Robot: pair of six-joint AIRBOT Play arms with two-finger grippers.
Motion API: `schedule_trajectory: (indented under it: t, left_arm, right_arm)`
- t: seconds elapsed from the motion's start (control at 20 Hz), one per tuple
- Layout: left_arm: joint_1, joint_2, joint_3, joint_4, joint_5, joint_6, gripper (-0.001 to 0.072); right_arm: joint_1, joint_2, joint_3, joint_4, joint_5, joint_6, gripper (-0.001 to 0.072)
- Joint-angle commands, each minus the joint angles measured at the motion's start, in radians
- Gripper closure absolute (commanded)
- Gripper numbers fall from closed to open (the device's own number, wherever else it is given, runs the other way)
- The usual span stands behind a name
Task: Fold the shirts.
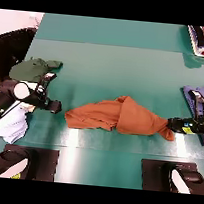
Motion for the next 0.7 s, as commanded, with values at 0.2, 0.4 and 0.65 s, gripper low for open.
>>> schedule_trajectory:
  t: [0.2,0.4,0.65]
  left_arm:
    - [0.0,-0.003,0.21,-0.348,0.048,0.121,0.0174]
    - [-0.049,-0.09,0.21,-0.418,0.108,0.18,0.0174]
    - [-0.14,-0.335,0.21,-0.53,0.137,0.302,0.0173]
  right_arm:
    - [0.001,0.0,0.0,0.004,0.05,0.0,0.0306]
    - [0.001,-0.003,0.081,0.002,0.04,-0.001,0.0254]
    - [0.001,-0.101,0.191,0.005,0.053,-0.003,0.0255]
